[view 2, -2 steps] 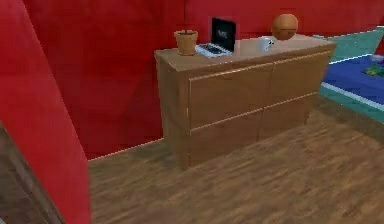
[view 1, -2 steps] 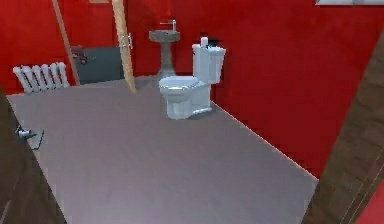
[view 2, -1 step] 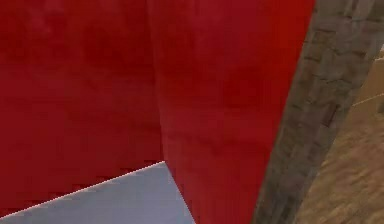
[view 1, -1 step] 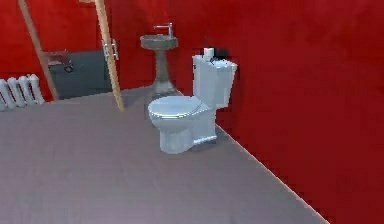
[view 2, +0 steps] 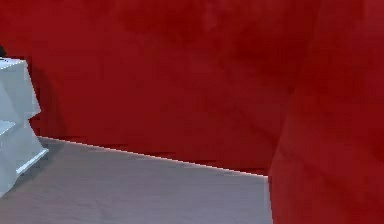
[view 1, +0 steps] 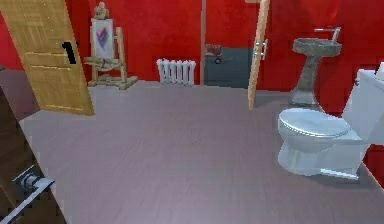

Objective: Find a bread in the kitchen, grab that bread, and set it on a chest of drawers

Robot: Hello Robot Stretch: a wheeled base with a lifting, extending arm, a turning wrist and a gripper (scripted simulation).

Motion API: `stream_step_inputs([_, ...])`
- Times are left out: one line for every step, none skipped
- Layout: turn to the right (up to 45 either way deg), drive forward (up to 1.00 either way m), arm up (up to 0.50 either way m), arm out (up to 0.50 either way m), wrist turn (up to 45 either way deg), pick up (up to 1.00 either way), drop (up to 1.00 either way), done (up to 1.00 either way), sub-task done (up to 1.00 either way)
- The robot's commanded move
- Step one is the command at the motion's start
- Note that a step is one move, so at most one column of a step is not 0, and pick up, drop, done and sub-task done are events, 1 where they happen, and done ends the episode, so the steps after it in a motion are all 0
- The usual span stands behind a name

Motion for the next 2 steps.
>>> stream_step_inputs([0.0,0.05,0.00,0.00,0.0,0.00,0.00,0.00,0.00])
stream_step_inputs([6.0,0.00,0.00,0.00,0.0,0.00,0.00,0.00,0.00])
